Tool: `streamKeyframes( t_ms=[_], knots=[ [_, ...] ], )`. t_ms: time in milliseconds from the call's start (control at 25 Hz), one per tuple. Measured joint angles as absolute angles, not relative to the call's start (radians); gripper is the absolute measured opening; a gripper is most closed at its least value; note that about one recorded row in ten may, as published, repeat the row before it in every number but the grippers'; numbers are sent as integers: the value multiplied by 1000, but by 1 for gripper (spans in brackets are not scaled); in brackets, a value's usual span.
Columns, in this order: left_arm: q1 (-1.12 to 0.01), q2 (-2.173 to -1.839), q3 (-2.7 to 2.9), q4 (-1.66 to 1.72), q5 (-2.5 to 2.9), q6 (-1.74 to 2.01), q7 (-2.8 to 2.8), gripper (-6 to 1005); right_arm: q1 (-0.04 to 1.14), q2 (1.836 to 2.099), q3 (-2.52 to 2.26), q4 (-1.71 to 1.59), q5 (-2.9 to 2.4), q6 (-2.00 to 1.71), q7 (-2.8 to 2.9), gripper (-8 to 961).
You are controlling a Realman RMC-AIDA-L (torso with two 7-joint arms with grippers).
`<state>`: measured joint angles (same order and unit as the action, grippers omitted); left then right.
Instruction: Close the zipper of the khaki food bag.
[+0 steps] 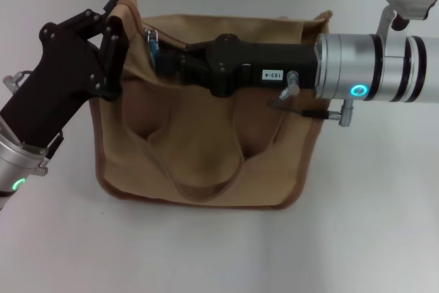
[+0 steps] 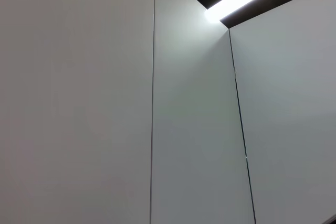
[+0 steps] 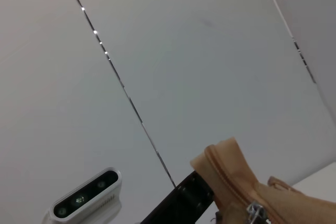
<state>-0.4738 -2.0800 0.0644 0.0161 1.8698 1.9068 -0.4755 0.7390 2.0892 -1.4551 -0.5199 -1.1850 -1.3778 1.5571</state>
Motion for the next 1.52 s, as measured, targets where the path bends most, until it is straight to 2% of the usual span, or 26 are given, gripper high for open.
streamKeyframes(
  t_ms=[440, 520, 720, 800, 960, 1120, 1400, 1520],
  knots=[
    [-452, -2078, 50, 19, 1865, 1901, -475, 27, 669, 2079, -1421, -523, -1190, -1411, 1562, -5],
    [-446, -2078, 35, 22, 1864, 1899, -475, 27, 653, 2072, -1397, -523, -1194, -1427, 1562, -5],
    [-429, -2075, 17, 25, 1863, 1897, -475, 27, 590, 2034, -1341, -517, -1196, -1468, 1564, -4],
    [-426, -2074, 16, 26, 1862, 1897, -475, 27, 580, 2032, -1322, -518, -1196, -1487, 1556, -3],
    [-426, -2075, 16, 23, 1862, 1898, -475, 26, 555, 2044, -1261, -531, -1196, -1579, 1482, 2],
    [-432, -2076, 21, 18, 1867, 1898, -475, 26, 591, 2074, -1264, -545, -1207, -1554, 1433, 9],
    [-435, -2078, 26, 15, 1868, 1903, -475, 27, 661, 2083, -1319, -526, -1223, -1495, 1439, 22],
    [-437, -2079, 28, 14, 1869, 1904, -475, 27, 685, 2084, -1362, -525, -1223, -1492, 1439, 138]
  ],
)
